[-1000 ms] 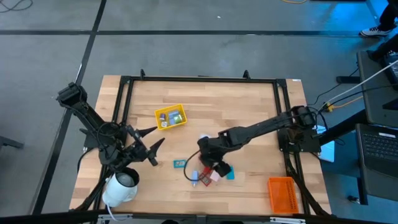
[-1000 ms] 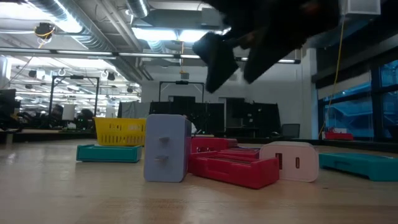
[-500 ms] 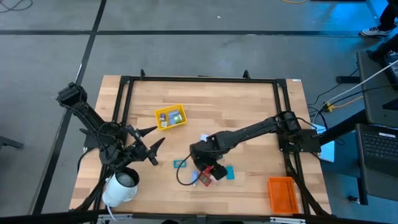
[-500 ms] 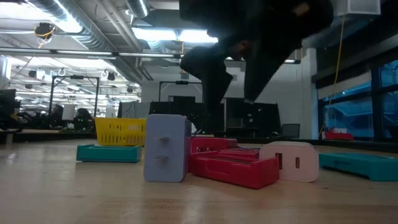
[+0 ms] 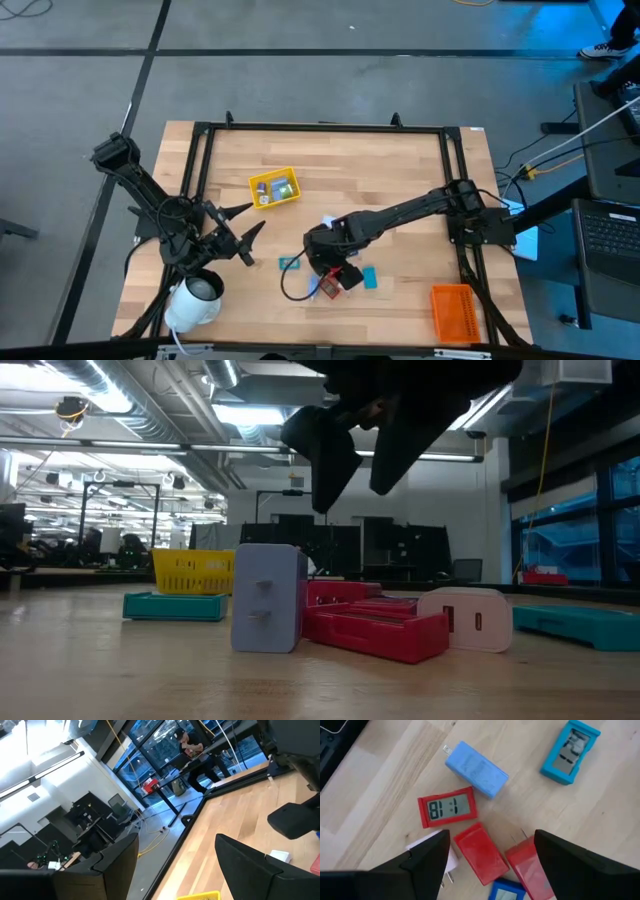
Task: Pick & Place Office items
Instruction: Put the red charger adapter into the yellow bin
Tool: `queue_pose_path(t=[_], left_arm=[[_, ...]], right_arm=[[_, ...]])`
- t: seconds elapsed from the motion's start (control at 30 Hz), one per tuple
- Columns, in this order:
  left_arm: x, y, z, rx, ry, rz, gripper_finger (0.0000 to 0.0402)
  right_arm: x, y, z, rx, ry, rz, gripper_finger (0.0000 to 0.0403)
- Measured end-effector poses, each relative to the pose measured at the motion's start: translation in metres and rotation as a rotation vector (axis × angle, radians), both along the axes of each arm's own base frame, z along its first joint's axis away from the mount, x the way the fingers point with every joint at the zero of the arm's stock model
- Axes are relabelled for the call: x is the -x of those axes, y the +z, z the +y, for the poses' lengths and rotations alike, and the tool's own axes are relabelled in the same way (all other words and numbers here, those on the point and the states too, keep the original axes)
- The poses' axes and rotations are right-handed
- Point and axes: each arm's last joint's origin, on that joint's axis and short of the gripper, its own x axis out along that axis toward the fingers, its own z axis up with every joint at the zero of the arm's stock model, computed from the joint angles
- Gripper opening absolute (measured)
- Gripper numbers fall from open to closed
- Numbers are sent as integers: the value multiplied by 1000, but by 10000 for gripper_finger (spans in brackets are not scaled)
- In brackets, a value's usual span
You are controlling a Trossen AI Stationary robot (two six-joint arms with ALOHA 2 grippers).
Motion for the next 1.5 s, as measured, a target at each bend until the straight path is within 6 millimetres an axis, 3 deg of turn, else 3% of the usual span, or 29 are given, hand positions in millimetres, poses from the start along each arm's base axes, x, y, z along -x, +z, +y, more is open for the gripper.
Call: queue_pose_path(t=[0.73, 1.03, 1.33, 1.5], left_arm=[[0, 0, 0, 2, 0, -1, 261], [0, 0, 0, 2, 0, -2, 261], [0, 0, 0, 5, 0, -5, 261], [0, 0, 0, 5, 0, -5, 261]], right_arm=[[1, -13, -18, -53, -99, 77, 295], [12, -48, -26, 6, -21, 84, 295], [12, -48, -26, 52, 25, 60, 295], [9, -34, -17, 64, 25, 33, 295]])
